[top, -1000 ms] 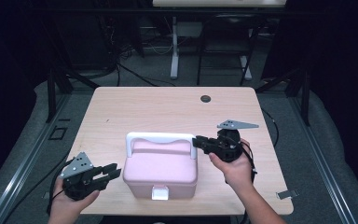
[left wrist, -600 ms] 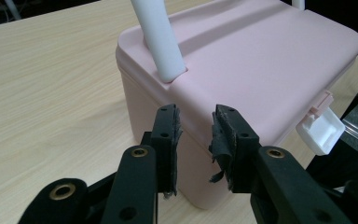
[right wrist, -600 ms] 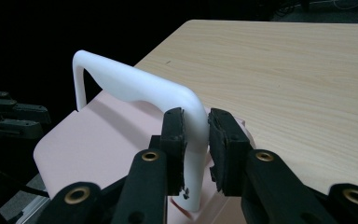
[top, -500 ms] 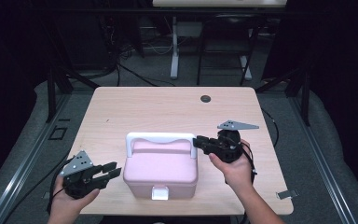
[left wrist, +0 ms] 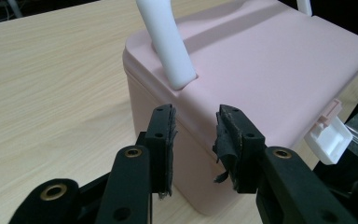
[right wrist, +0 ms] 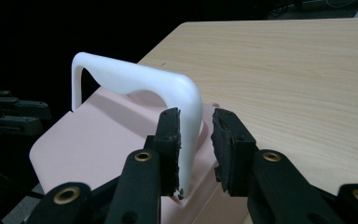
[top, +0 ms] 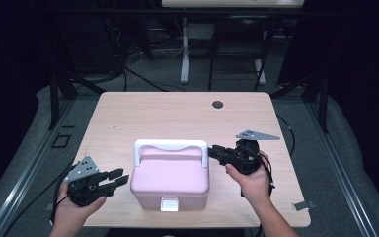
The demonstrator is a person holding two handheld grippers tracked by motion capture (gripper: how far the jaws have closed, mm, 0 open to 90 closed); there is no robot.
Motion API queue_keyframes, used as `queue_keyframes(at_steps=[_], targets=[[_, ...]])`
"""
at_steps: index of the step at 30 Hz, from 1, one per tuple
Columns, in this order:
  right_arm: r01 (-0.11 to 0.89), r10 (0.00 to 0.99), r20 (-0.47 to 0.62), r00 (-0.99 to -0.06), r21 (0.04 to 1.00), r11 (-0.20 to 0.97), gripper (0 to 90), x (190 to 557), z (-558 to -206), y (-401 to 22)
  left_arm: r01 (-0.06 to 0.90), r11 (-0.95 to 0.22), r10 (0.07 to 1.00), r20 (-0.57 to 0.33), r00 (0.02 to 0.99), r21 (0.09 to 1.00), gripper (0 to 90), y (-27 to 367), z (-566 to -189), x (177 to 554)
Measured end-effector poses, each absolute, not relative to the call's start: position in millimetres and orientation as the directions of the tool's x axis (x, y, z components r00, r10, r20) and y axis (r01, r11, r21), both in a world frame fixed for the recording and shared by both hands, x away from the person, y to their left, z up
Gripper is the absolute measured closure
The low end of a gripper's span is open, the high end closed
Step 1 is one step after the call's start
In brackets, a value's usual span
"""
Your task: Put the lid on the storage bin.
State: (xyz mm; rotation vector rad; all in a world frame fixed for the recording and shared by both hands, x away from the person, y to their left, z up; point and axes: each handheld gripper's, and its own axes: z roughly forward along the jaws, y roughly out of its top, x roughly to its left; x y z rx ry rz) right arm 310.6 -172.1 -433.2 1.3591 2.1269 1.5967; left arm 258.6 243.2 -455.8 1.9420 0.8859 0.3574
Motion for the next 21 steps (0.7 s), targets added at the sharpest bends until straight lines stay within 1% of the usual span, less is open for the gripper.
queue_keyframes(at_steps=[12,21], targets=[[0.534,0.750,0.343,-0.565,0.846,0.015,68.9,302.8,-437.0,-179.9,0.438,-0.292,0.721,-0.105,0.685,0.850,64.7,244.8,-453.4,270.1],[0.544,0.764,0.361,-0.535,0.839,-0.016,68.0,302.1,-445.5,-188.7,0.446,-0.274,0.737,-0.112,0.667,0.852,64.1,248.2,-451.1,280.2]])
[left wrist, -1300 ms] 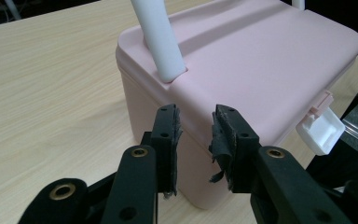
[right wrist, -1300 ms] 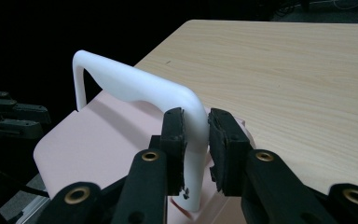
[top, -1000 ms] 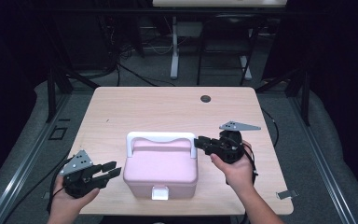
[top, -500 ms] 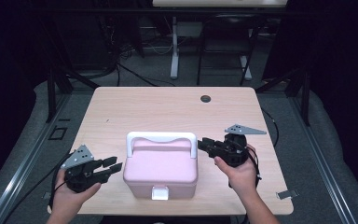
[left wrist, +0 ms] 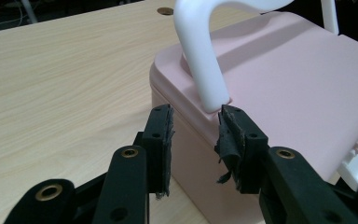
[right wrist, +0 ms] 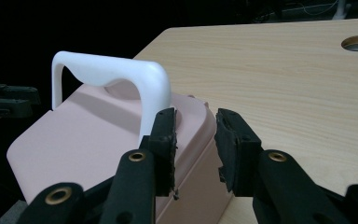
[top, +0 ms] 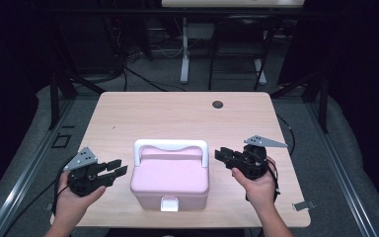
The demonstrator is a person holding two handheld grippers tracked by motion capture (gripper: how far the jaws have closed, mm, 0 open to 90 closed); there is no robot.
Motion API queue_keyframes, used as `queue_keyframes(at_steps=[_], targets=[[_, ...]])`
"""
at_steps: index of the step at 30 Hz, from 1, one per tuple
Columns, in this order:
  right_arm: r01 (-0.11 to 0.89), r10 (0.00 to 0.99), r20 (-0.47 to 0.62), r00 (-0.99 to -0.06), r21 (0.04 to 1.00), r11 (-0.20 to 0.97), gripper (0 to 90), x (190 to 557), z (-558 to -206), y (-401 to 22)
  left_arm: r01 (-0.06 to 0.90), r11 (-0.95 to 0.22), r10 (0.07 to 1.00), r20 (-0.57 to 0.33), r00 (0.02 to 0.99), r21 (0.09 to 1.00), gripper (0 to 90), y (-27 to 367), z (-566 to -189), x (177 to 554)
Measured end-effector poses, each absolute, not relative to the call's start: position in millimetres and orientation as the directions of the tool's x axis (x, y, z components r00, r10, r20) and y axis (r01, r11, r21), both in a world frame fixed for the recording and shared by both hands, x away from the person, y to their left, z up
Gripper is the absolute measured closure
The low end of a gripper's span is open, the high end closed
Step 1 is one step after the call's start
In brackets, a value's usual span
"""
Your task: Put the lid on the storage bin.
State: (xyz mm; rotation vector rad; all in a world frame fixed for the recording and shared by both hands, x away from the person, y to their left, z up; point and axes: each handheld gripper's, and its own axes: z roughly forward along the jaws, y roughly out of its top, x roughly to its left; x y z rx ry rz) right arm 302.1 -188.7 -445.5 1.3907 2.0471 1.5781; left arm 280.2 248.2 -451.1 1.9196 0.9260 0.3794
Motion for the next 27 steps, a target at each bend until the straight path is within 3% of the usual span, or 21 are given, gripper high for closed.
queue_keyframes(at_steps=[27], targets=[[0.539,0.841,0.299,-0.451,0.842,-0.011,59.7,302.1,-475.9,-208.5,0.489,-0.209,0.811,-0.129,0.571,0.847,56.6,261.5,-464.9,322.4]])
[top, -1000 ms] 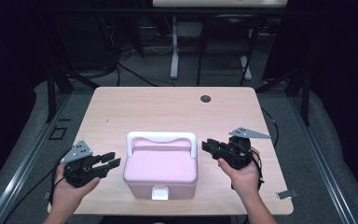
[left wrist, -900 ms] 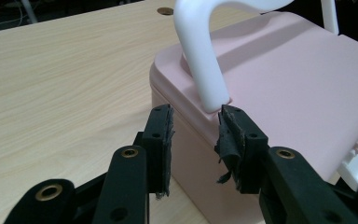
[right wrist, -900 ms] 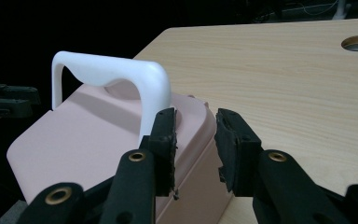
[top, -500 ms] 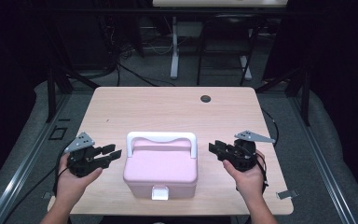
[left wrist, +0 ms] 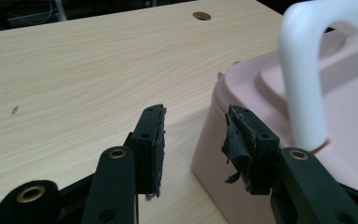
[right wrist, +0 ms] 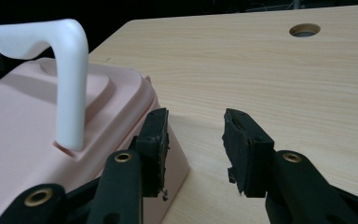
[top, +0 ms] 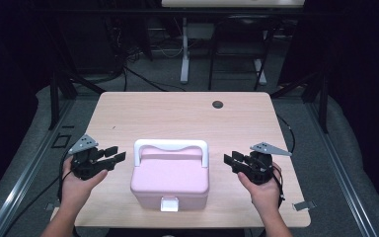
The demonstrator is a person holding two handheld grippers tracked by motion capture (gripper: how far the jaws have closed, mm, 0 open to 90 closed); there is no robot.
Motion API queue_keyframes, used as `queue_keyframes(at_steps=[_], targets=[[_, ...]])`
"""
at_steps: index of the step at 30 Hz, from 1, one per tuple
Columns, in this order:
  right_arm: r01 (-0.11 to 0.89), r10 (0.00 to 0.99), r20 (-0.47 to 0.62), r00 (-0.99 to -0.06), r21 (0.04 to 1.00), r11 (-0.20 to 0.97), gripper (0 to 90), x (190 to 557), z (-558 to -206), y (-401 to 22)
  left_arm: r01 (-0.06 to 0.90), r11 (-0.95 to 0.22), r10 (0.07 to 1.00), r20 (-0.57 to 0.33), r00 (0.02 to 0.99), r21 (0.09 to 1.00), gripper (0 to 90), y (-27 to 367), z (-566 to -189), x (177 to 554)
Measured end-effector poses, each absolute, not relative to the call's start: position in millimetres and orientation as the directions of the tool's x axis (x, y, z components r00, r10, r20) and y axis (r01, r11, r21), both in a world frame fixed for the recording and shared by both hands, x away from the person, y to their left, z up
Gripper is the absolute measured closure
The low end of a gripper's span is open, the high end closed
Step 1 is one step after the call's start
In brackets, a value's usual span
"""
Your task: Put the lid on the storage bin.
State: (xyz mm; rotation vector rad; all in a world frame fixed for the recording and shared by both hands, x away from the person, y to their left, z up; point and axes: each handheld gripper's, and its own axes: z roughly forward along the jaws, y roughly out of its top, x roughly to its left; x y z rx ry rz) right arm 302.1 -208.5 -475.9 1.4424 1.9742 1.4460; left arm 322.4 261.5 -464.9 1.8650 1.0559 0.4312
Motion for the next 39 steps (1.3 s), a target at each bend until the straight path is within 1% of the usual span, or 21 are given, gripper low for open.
queue_keyframes(at_steps=[4,14,18,27,30,39], targets=[[0.544,0.847,0.294,-0.442,0.839,-0.008,59.8,302.0,-482.0,-209.6,0.504,-0.191,0.826,-0.140,0.547,0.842,55.6,267.7,-472.9,323.9],[0.510,0.877,0.240,-0.417,0.860,0.007,59.3,295.2,-497.0,-212.6,0.523,-0.165,0.858,-0.140,0.495,0.837,53.5,279.2,-496.5,324.5],[0.511,0.887,0.220,-0.407,0.859,0.022,58.5,295.2,-503.7,-213.7,0.532,-0.170,0.860,-0.139,0.492,0.830,53.5,280.9,-504.5,323.8],[0.521,0.889,0.220,-0.402,0.853,0.024,57.3,296.8,-512.9,-213.3,0.551,-0.178,0.868,-0.133,0.478,0.815,52.6,284.9,-519.2,324.0],[0.521,0.892,0.217,-0.396,0.853,0.023,57.3,297.1,-515.9,-214.3,0.553,-0.198,0.867,-0.119,0.485,0.810,52.4,283.3,-524.0,325.2],[0.548,0.894,0.222,-0.389,0.836,0.031,57.9,299.5,-522.9,-213.5,0.559,-0.200,0.862,-0.126,0.490,0.805,52.3,280.7,-528.3,325.7]])
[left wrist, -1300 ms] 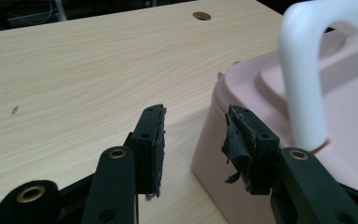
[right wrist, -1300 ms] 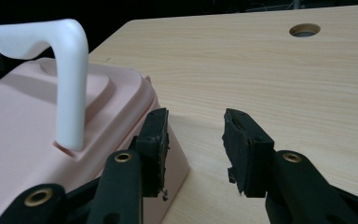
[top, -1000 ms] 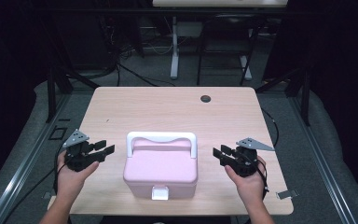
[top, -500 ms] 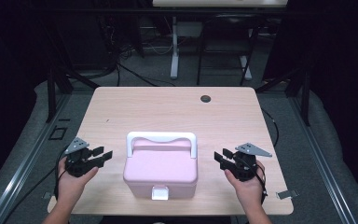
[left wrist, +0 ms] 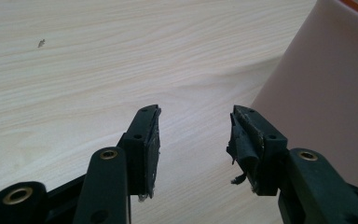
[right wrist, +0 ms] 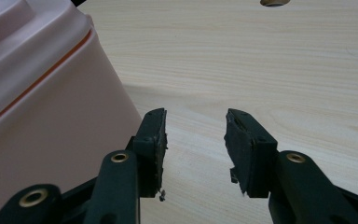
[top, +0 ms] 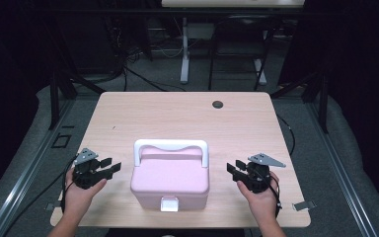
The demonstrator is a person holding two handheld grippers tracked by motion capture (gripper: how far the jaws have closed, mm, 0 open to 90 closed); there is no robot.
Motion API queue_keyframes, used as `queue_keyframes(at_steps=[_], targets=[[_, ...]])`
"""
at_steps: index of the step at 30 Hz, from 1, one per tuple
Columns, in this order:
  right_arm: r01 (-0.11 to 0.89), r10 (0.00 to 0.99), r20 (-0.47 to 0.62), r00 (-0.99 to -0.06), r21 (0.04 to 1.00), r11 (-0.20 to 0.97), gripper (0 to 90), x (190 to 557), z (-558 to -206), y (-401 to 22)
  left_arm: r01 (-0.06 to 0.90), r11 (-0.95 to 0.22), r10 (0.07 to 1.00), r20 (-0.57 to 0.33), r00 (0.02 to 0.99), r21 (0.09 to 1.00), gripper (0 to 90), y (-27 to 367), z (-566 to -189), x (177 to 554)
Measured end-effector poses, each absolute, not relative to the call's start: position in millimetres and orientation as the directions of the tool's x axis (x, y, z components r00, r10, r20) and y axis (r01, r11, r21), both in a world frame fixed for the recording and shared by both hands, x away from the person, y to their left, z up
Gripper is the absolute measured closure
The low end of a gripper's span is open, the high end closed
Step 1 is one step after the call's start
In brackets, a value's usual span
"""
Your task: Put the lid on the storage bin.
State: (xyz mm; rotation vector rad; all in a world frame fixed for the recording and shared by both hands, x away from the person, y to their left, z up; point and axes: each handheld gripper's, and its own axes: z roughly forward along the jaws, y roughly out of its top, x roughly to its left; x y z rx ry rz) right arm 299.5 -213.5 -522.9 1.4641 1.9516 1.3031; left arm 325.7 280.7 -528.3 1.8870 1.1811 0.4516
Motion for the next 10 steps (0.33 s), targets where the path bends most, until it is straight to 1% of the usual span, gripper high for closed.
queue_keyframes(at_steps=[6,10], targets=[[0.556,0.894,0.219,-0.391,0.830,0.040,58.1,301.2,-525.9,-211.3,0.562,-0.199,0.857,-0.135,0.497,0.803,51.7,279.1,-530.5,326.2],[0.563,0.897,0.222,-0.383,0.826,0.036,58.1,303.3,-528.7,-211.6,0.566,-0.207,0.852,-0.137,0.505,0.798,49.7,277.3,-531.5,326.8]])
